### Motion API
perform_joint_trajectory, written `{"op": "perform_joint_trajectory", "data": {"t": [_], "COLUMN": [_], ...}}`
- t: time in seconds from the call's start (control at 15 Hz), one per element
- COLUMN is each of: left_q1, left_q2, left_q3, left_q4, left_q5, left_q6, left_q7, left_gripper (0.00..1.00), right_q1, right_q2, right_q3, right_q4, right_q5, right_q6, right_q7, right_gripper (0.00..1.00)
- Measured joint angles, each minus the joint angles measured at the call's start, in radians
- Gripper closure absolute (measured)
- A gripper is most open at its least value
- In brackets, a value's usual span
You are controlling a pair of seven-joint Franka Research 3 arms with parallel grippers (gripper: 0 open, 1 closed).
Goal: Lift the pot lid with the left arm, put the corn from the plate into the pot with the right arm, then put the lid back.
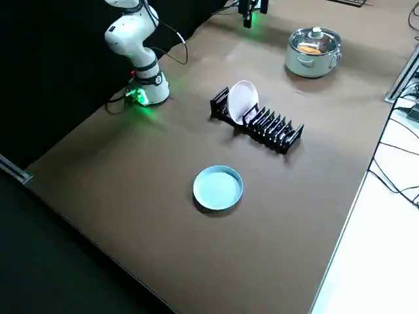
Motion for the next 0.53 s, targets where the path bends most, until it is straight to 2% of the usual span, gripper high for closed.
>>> {"op": "perform_joint_trajectory", "data": {"t": [0.2,0.53], "left_q1": [-0.002,-0.004], "left_q2": [-0.038,-0.044], "left_q3": [0.002,0.002], "left_q4": [-0.029,-0.032], "left_q5": [0.0,0.0], "left_q6": [0.003,0.003], "left_q7": [0.007,0.007], "left_gripper": [0.0,0.0], "right_q1": [0.0,-0.023], "right_q2": [0.0,0.0], "right_q3": [0.0,-0.004], "right_q4": [0.0,0.002], "right_q5": [0.0,0.001], "right_q6": [0.008,0.016], "right_q7": [0.0,-0.001], "right_gripper": [0.0,0.0]}}
